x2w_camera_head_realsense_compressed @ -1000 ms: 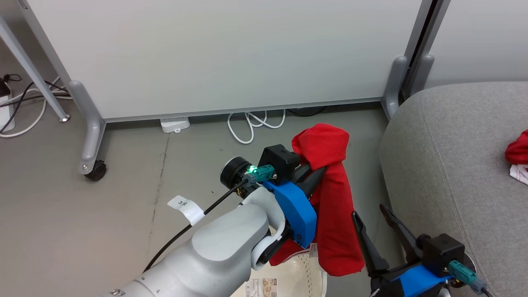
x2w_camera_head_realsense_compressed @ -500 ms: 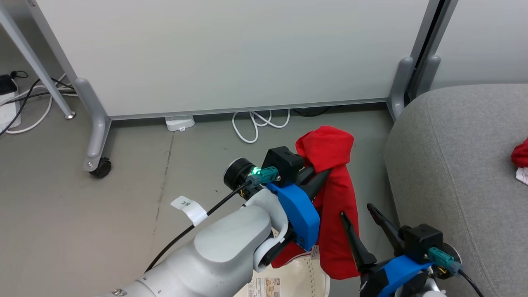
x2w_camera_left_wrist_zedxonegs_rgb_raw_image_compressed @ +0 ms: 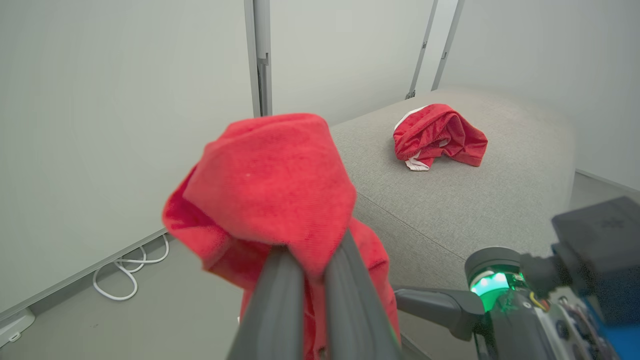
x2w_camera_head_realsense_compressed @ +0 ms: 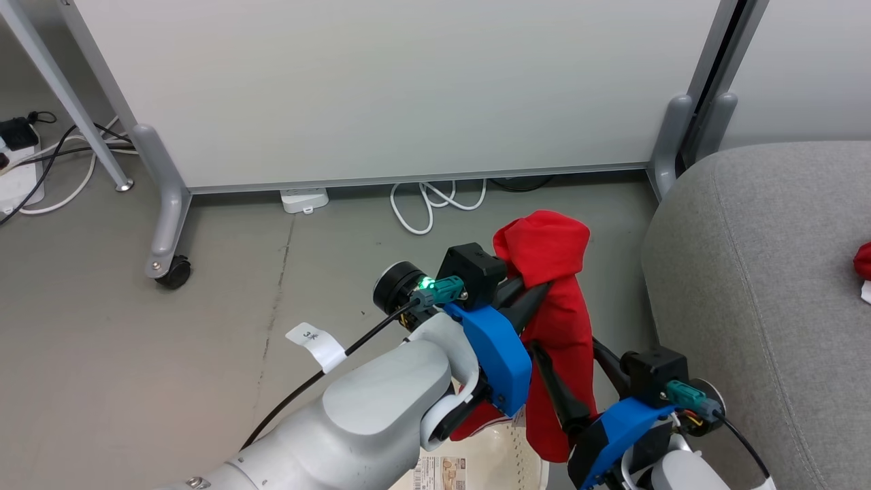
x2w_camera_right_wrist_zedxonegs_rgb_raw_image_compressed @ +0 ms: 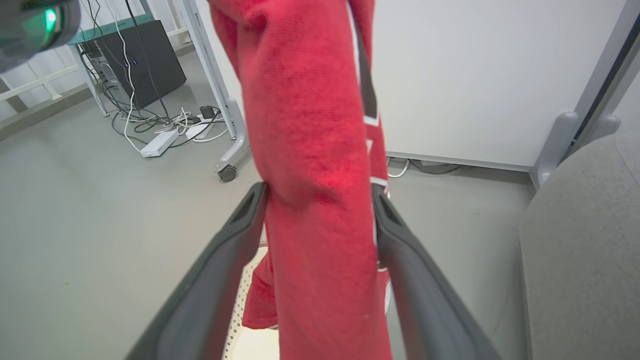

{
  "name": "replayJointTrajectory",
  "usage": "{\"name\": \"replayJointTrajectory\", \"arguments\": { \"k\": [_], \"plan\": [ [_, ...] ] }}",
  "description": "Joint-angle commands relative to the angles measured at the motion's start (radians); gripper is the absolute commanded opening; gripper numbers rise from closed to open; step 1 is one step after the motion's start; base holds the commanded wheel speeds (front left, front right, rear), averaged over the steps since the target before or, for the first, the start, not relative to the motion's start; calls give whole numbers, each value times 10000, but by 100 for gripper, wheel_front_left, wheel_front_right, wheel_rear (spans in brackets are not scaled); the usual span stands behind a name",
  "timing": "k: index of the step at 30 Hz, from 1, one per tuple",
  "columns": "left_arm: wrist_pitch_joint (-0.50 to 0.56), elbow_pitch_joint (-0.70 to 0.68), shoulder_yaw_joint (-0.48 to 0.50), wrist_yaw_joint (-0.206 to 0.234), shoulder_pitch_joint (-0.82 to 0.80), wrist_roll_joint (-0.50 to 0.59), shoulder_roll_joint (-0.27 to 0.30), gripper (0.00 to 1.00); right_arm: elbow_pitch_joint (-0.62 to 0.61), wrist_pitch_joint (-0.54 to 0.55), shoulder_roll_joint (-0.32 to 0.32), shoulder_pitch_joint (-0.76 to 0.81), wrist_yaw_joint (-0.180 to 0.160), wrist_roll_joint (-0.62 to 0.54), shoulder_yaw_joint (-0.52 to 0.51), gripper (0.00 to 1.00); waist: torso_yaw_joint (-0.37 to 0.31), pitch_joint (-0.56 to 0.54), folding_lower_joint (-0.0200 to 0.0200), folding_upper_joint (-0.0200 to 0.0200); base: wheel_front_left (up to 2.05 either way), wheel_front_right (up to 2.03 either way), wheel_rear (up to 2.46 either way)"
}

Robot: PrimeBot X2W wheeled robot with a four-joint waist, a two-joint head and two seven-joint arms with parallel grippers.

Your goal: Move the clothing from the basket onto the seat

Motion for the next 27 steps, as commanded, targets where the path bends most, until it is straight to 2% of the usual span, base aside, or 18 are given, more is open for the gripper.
{"name": "replayJointTrajectory", "arguments": {
  "k": [1,14,27],
  "plan": [
    [-5,-32,-21,-11,-174,12,-1,0,142,-89,5,-192,5,81,72,100,-8,6,-1,-1,0,0,0],
    [96,-111,-43,-28,-115,64,-1,0,2172,-773,3,-1404,5,508,517,100,-21,-47,-1,-1,0,0,0],
    [184,-180,-50,-45,-28,78,-1,0,3540,-1273,3,-2347,5,906,942,100,25,-93,-1,-1,0,0,0]
  ]
}}
